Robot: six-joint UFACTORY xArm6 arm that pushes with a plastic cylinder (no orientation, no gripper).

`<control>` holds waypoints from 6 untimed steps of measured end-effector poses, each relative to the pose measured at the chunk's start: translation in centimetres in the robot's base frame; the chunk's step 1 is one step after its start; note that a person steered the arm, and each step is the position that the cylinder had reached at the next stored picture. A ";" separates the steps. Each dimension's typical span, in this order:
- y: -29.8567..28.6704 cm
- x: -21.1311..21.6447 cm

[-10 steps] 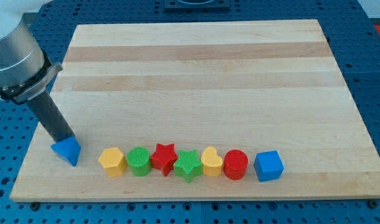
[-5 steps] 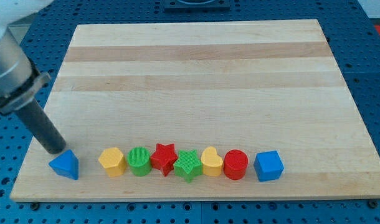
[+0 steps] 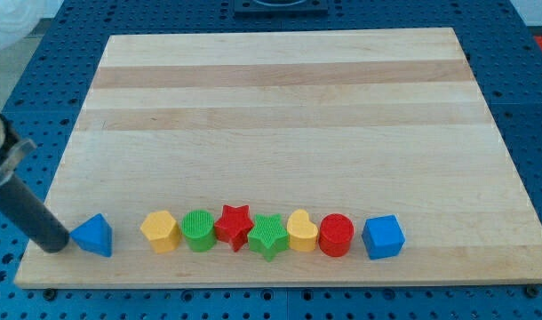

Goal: Place blue triangle to the left of yellow hexagon

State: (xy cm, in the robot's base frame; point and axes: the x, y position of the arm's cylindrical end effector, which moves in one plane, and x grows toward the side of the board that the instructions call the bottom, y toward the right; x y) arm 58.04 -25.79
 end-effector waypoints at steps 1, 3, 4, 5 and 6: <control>2.7 0.0; 3.8 0.1; 0.9 2.6; 1.1 3.7; 2.5 3.8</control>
State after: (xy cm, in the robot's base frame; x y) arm 61.86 -23.32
